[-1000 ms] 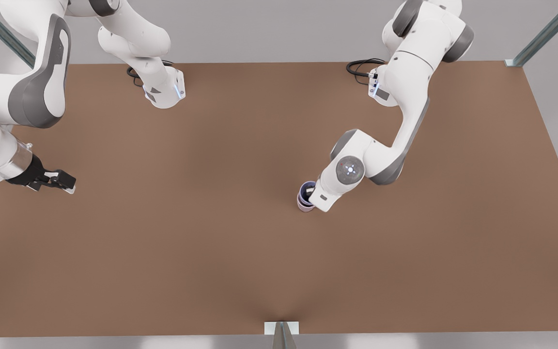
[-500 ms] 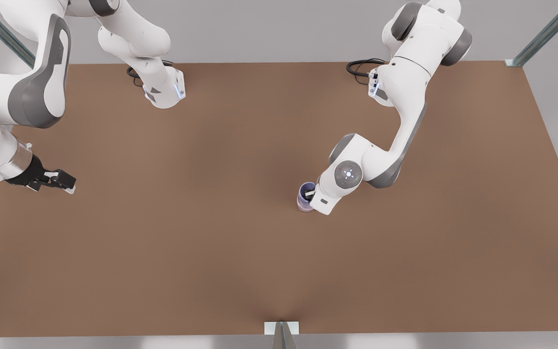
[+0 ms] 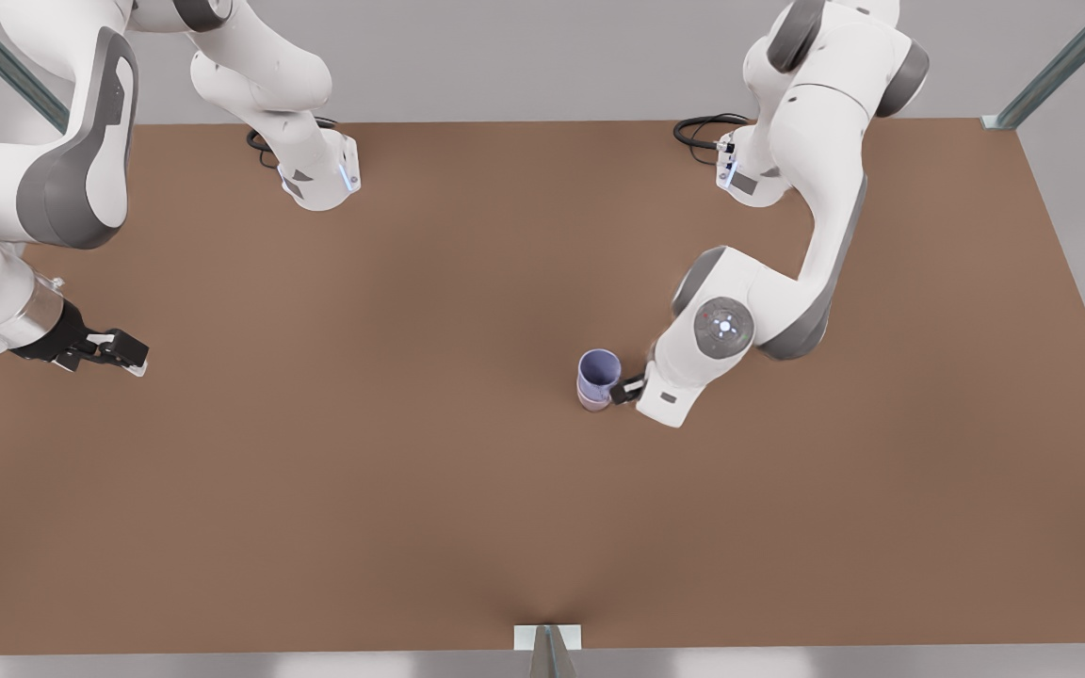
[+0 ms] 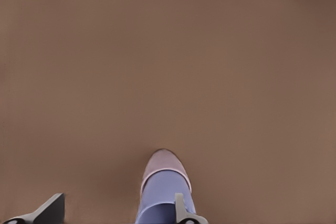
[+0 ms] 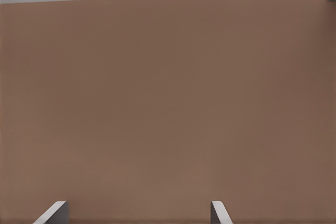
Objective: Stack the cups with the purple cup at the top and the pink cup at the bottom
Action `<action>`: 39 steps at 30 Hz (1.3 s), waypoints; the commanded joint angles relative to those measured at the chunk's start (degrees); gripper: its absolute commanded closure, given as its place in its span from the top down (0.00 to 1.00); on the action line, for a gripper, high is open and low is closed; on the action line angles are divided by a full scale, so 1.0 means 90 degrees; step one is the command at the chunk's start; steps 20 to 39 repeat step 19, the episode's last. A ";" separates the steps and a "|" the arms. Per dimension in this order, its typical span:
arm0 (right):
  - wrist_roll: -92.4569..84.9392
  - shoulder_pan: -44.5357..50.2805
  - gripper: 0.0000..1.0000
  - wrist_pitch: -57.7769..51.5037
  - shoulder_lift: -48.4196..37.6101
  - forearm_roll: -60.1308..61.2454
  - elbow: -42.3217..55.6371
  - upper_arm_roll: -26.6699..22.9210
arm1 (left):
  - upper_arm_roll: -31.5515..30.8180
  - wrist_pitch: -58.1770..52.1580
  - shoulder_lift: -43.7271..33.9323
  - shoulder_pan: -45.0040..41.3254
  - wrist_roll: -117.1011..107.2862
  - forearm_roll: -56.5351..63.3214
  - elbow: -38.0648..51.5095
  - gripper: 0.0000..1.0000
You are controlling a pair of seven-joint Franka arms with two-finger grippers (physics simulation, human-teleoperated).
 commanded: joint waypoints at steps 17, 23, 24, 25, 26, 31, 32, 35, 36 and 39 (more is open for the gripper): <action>-0.0015 0.0010 1.00 -0.0002 0.0003 -0.0006 0.0003 0.0000 | 0.0378 -0.1854 -0.2182 0.1402 0.6121 0.0517 0.0061 1.00; -0.0015 0.0010 1.00 -0.0002 0.0003 -0.0006 0.0003 0.0000 | 0.0329 -0.1863 -0.2182 0.1402 0.6121 0.0517 0.0061 1.00; -0.0015 0.0010 1.00 -0.0002 0.0003 -0.0006 0.0003 0.0000 | 0.0329 -0.1863 -0.2182 0.1402 0.6121 0.0517 0.0061 1.00; -0.0015 0.0010 1.00 -0.0002 0.0003 -0.0006 0.0003 0.0000 | 0.0329 -0.1863 -0.2182 0.1402 0.6121 0.0517 0.0061 1.00; -0.0015 0.0010 1.00 -0.0002 0.0003 -0.0006 0.0003 0.0000 | 0.0329 -0.1863 -0.2182 0.1402 0.6121 0.0517 0.0061 1.00; -0.0015 0.0010 1.00 -0.0002 0.0003 -0.0006 0.0003 0.0000 | 0.0329 -0.1863 -0.2182 0.1402 0.6121 0.0517 0.0061 1.00; -0.0015 0.0010 1.00 -0.0002 0.0003 -0.0006 0.0003 0.0000 | 0.0329 -0.1863 -0.2182 0.1402 0.6121 0.0517 0.0061 1.00; -0.0015 0.0010 1.00 -0.0002 0.0003 -0.0006 0.0003 0.0000 | 0.0329 -0.1863 -0.2182 0.1402 0.6121 0.0517 0.0061 1.00; -0.0015 0.0010 1.00 -0.0002 0.0003 -0.0006 0.0003 0.0000 | 0.0329 -0.1863 -0.2182 0.1402 0.6121 0.0517 0.0061 1.00; -0.0015 0.0010 1.00 -0.0002 0.0003 -0.0006 0.0003 0.0000 | 0.0329 -0.1863 -0.2182 0.1402 0.6121 0.0517 0.0061 1.00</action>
